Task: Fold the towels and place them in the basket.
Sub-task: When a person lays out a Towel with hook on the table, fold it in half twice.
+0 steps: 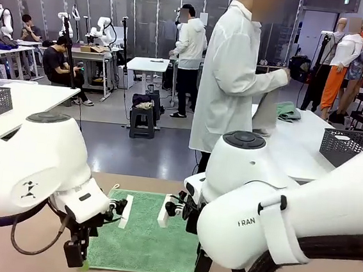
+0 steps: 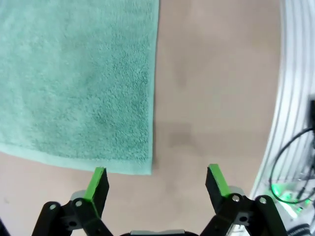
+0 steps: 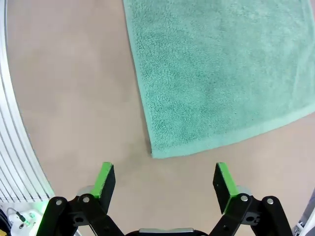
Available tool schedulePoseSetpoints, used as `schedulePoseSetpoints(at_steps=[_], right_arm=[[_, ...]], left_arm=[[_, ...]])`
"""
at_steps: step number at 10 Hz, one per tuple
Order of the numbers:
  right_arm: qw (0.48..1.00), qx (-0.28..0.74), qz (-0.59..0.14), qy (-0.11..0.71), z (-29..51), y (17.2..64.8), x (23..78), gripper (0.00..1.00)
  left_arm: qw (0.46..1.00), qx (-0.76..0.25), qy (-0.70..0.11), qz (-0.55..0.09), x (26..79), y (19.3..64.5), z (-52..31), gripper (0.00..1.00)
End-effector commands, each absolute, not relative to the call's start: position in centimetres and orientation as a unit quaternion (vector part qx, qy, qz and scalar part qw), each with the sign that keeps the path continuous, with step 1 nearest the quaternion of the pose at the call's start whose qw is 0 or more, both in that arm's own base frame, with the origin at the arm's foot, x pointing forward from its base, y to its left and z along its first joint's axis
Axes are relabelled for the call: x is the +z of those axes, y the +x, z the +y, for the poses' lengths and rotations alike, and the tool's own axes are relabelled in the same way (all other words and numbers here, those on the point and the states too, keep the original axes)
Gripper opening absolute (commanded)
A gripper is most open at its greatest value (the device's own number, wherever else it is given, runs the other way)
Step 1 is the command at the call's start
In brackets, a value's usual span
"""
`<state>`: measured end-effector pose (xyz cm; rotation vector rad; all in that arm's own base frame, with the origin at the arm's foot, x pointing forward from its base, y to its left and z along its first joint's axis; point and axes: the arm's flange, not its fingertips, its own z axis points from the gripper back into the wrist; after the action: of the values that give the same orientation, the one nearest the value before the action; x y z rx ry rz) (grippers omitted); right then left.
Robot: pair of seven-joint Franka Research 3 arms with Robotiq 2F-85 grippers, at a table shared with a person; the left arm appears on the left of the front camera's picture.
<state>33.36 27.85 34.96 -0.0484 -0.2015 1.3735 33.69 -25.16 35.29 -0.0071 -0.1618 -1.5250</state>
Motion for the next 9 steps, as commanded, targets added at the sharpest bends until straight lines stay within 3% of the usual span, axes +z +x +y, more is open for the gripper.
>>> schedulePoseSetpoints(at_steps=[1, 9], right_arm=[[0.756, 0.647, -0.091, -0.022, 28.5, 34.7, 33.8, 1.0], [0.72, 0.692, -0.048, -0.028, 27.6, 35.3, 31.8, 1.0]], left_arm=[[0.702, -0.706, 0.023, -0.094, 31.6, 30.6, -23.5, 1.0], [0.689, -0.722, 0.034, -0.058, 29.2, 30.8, -20.4, 1.0]])
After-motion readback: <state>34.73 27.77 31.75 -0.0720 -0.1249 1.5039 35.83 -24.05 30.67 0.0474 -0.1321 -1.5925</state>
